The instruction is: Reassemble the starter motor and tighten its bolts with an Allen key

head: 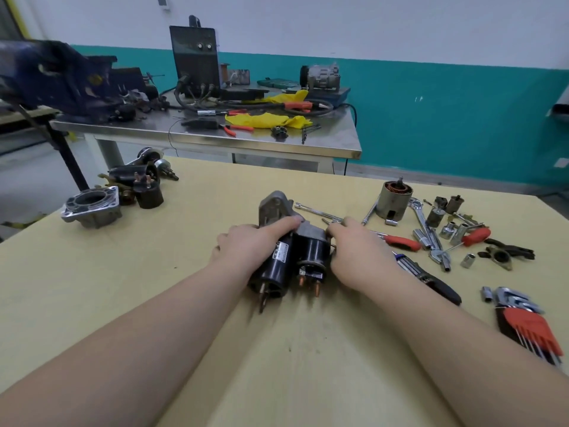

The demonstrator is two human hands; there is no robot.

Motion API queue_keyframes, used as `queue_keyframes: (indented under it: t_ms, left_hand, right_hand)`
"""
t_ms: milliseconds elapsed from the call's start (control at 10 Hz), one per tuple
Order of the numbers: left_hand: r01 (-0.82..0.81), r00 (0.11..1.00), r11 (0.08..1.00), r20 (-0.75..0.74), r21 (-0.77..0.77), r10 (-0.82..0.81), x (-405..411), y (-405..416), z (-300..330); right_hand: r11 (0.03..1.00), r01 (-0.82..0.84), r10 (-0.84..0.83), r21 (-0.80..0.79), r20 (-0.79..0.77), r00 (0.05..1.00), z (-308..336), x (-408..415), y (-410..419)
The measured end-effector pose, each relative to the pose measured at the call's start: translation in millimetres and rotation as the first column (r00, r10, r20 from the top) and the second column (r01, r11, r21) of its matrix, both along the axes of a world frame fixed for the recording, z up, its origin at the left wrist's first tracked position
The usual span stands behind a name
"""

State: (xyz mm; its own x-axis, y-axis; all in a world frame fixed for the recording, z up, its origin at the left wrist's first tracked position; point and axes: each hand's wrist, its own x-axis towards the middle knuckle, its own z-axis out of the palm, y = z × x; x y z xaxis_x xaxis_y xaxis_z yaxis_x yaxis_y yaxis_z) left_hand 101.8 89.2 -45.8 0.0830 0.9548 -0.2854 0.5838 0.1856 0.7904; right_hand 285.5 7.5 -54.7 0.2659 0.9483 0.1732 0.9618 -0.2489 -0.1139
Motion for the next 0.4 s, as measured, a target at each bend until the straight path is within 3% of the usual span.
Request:
queue_keyframes:
  t_ms: [200, 300, 400]
  left_hand:
    - [0.088, 0.983, 0.995, -0.165, 0.041, -0.08, 23.4, -3.5, 1.3]
    - [0.061, 0.991, 0.997, -0.12, 0.049, -0.055, 22.0, -3.1, 2.3]
    - [0.032, 0.994, 0.984, 0.093, 0.177, -0.049, -4.0, -5.8, -0.1]
  right_hand:
    - [0.991, 0.119, -0.12, -0.061, -0.017, 0.993, 9.1, 7.9, -5.5]
    - [0.98, 0.139, -0.143, -0.139, -0.02, 0.989, 10.0, 4.7, -16.6]
    - [0.991, 0.136, -0.135, 0.002, -0.094, 0.986, 19.6, 11.0, -48.2]
